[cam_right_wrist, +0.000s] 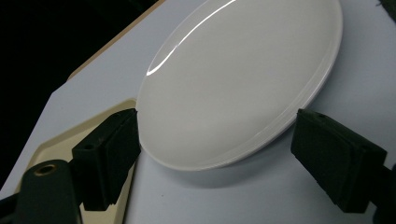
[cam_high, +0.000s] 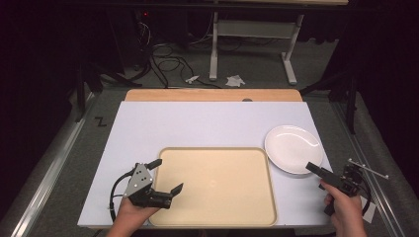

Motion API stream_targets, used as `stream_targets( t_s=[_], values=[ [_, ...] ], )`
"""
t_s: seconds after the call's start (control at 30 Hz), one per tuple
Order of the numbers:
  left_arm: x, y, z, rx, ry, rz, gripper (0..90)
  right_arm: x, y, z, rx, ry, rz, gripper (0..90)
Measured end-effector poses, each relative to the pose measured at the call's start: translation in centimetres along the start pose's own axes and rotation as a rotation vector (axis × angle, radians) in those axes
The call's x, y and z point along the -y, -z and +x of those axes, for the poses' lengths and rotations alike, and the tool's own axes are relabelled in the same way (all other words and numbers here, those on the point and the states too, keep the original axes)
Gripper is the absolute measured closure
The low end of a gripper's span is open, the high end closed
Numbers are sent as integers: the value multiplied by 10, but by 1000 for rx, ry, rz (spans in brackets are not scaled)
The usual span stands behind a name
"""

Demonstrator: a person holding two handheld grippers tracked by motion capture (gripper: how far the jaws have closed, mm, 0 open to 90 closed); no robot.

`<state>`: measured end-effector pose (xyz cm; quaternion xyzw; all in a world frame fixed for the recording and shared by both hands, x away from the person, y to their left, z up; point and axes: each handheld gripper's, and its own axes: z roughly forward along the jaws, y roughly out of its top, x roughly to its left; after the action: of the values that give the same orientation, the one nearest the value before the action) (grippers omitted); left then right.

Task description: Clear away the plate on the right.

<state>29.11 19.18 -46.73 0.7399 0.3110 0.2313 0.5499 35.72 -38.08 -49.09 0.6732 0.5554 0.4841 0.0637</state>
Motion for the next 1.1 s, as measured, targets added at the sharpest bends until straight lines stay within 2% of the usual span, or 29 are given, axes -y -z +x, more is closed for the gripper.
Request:
stream_targets(
  t_s=[0.2,0.37,0.6,0.63,0.93,1.1],
  values=[
    [0,-1,-1,1,-3,5,7,-1,-3,-4,-7,-32,4,156],
    [1,-1,-1,1,0,6,8,-2,-7,-11,-5,-91,25,155],
    [2,-2,-1,2,3,11,8,-4,-10,-16,-11,-113,37,157],
    [2,-3,-2,5,3,13,8,-4,-9,-16,-18,-136,36,158],
    [2,-3,-2,7,3,14,9,-5,-14,-19,-28,-143,38,162],
    [2,-1,-2,7,5,10,9,-7,-17,-22,-48,-184,34,174]
  ],
)
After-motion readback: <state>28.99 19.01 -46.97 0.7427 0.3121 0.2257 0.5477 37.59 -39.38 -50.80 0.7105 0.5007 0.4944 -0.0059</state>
